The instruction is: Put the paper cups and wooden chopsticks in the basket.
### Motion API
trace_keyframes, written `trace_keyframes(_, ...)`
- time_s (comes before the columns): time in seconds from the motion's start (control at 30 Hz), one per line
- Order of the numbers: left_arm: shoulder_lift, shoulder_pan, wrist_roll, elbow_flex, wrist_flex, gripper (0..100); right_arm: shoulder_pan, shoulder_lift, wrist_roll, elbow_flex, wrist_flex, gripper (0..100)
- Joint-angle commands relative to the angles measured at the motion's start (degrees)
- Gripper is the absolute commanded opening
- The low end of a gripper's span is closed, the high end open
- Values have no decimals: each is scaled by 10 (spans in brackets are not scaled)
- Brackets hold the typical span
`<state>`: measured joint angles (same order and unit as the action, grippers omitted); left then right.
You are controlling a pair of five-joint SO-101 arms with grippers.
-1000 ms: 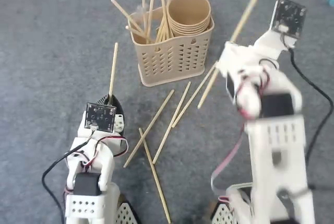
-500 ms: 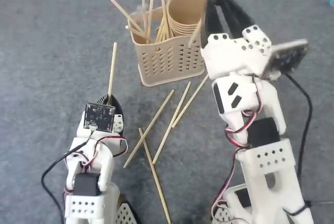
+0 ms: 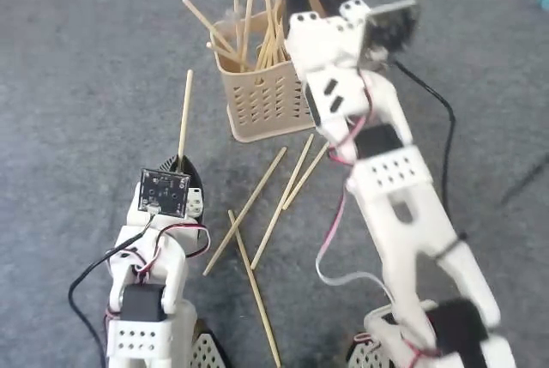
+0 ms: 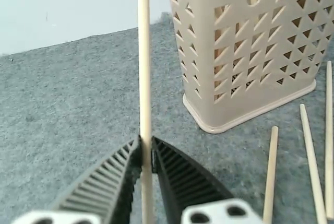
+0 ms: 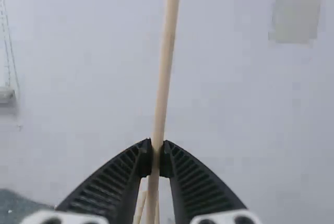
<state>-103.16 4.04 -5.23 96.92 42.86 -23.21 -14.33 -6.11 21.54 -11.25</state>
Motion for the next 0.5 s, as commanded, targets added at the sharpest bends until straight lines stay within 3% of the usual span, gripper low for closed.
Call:
trace_keyframes(0.0,-7,4,-3,-3,-4,13,-4,44,7,-66,-15,9)
trace_keyframes(0.13,-7,4,-3,-3,-4,13,-7,66,5,-66,-8,27)
trace_keyframes(0.3,-7,4,-3,-3,-5,13,-22,63,6,-48,49,162)
trace_keyframes(0.47,-7,4,-3,-3,-5,13,-18,46,5,-47,75,113)
